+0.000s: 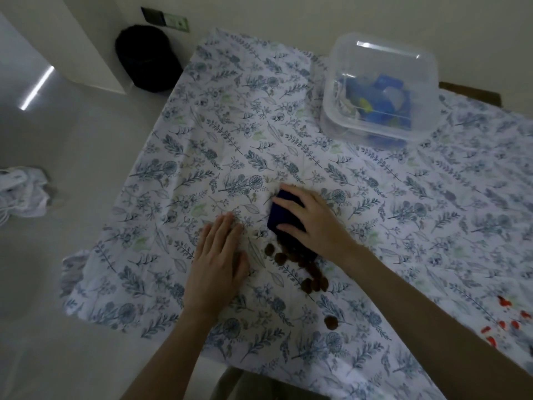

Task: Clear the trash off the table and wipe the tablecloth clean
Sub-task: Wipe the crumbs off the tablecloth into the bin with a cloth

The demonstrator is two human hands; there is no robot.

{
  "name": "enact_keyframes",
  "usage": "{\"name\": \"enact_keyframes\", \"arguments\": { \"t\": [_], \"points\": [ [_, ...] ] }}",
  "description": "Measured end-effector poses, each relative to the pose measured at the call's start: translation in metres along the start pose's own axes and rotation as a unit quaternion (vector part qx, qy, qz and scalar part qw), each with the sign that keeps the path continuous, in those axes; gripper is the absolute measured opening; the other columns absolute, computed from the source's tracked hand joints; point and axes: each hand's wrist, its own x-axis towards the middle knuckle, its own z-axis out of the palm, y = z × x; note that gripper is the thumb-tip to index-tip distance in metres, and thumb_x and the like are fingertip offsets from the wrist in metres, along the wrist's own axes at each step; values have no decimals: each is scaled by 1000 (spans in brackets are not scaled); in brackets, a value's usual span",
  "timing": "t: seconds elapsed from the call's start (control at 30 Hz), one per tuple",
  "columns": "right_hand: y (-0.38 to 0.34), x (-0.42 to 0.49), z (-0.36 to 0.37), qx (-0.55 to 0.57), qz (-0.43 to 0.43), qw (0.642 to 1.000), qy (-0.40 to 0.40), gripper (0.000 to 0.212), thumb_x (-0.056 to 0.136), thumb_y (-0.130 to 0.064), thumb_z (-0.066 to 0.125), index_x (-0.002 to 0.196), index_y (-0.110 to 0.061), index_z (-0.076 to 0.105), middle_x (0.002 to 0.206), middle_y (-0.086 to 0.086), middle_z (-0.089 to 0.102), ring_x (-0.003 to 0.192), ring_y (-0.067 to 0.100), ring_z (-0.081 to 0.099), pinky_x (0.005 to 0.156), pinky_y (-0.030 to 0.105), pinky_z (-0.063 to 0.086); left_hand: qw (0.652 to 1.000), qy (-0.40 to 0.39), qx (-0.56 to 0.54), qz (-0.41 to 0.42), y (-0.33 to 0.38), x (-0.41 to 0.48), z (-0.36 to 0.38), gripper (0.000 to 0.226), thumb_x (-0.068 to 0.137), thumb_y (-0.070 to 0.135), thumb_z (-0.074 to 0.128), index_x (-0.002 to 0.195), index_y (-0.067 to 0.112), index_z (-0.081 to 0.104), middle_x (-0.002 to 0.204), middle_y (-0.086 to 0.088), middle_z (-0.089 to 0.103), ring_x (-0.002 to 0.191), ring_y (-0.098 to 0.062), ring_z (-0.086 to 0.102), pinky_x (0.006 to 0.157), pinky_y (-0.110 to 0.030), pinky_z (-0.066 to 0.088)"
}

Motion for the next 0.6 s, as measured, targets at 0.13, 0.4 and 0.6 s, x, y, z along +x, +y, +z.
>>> {"name": "enact_keyframes", "arguments": {
  "t": [0.13,0.4,0.6],
  "points": [
    [16,1,-7,-100,10,995,18,44,90,-32,45,128,-11,56,134,13,53,109,32,55,92,43,48,1000,1,0,1,1,0,-3,54,98,38,31,146,13,34,158,-6,24,149,-17,13,123,-38,9],
    [91,-65,-47,-144,209,966,56,45,90,-10,57,134,-14,49,139,14,48,115,40,48,97,51,41,1000,5,-5,12,-2,0,1,55,97,37,33,145,11,34,157,-8,26,149,-20,15,122,-43,14],
    [101,-166,-55,-83,275,955,69,44,96,-24,47,139,-15,41,144,13,40,118,40,45,99,50,39,1000,7,-6,16,-2,-1,2,55,97,37,33,144,10,36,157,-10,27,148,-22,18,122,-46,17]
  ]
}}
